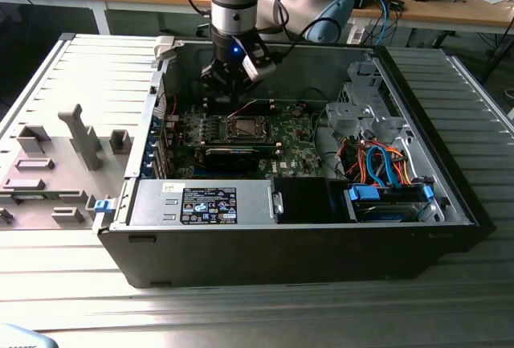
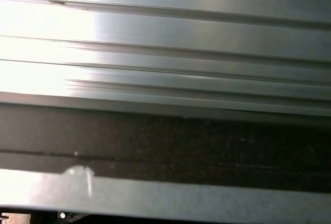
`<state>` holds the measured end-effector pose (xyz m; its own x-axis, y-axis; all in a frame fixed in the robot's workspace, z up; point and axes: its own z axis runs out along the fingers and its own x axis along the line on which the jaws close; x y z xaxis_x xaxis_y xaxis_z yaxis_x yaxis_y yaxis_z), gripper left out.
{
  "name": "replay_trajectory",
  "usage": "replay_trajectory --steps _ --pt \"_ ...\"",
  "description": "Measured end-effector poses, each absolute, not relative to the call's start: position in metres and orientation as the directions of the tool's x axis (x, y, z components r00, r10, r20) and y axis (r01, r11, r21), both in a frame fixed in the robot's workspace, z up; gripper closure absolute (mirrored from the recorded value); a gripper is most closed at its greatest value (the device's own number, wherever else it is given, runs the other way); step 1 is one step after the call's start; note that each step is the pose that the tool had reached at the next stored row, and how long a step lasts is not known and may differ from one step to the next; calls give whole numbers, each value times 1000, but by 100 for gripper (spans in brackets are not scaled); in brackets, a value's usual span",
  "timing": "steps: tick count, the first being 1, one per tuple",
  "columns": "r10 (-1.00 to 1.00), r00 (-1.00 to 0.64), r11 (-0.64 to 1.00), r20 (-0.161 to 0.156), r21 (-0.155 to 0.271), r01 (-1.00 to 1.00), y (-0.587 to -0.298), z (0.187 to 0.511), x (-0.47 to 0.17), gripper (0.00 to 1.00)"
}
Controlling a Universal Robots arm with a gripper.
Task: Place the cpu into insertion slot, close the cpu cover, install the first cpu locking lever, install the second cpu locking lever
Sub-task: 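Install the first cpu locking lever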
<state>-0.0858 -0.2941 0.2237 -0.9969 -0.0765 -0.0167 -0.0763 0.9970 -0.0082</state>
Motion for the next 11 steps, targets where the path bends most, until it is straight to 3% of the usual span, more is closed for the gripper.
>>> replay_trajectory --steps 11 --pt "-76 -997 997 -17 -8 -76 -294 218 -80 89"
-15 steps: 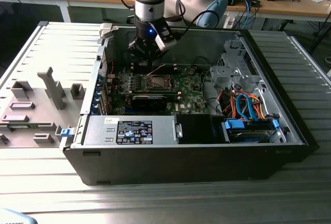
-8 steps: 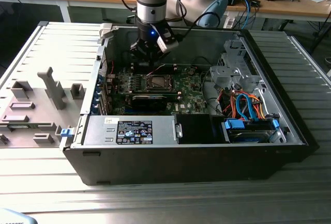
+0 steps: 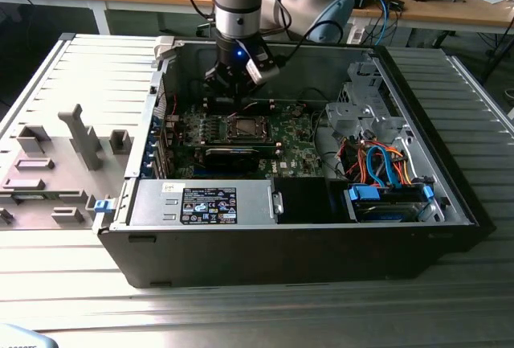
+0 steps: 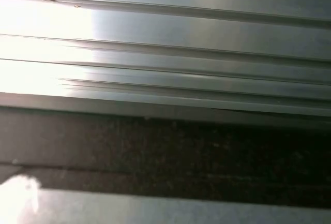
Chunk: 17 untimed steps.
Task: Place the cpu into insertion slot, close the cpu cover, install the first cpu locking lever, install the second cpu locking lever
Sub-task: 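Install the first cpu locking lever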
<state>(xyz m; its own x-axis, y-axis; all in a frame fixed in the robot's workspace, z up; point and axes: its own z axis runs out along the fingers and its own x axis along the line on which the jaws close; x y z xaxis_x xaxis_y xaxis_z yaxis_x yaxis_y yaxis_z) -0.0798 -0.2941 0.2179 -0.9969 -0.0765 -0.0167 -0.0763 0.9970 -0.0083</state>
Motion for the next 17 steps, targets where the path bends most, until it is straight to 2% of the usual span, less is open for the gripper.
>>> replay_trajectory --steps 17 --pt "-76 -997 997 -17 -8 -76 -294 205 -60 89"
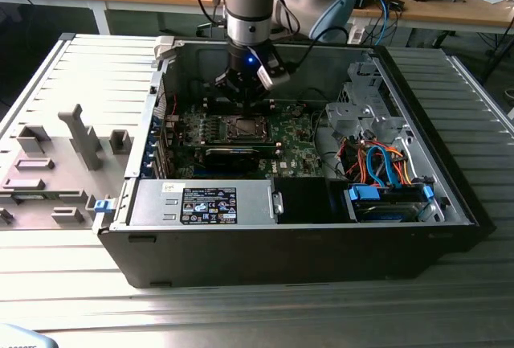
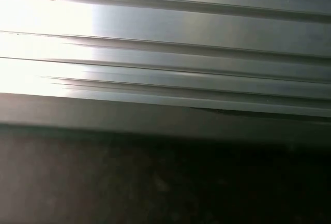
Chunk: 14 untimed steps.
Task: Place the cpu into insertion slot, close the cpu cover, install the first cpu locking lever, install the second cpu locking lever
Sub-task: 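Install the first cpu locking lever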
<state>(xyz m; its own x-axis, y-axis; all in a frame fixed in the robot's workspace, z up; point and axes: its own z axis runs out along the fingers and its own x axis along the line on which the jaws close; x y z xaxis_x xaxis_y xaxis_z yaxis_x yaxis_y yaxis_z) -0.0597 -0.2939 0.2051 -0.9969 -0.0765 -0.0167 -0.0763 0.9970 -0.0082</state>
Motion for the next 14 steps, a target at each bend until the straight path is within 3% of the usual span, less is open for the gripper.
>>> replay_trajectory --steps 14 --pt "-77 -997 997 -16 -9 -77 -293 199 -50 89"
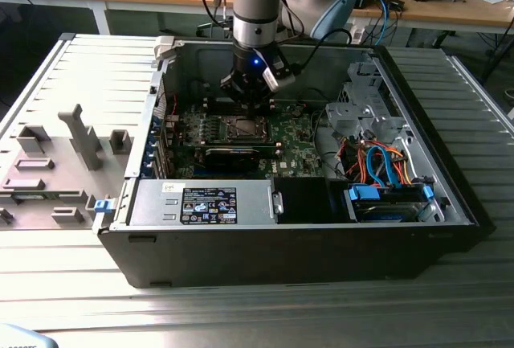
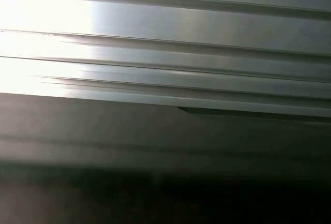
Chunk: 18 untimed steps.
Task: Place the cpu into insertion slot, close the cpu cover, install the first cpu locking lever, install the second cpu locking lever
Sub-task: 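Install the first cpu locking lever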
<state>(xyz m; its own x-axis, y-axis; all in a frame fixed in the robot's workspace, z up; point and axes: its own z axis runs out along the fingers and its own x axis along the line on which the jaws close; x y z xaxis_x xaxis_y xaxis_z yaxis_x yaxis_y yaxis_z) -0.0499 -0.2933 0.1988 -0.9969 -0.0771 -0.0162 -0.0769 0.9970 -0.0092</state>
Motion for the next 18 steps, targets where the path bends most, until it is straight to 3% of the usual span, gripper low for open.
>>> replay_trajectory --steps 18 --pt "-81 -997 997 -17 -8 -81 -302 210 -50 89"
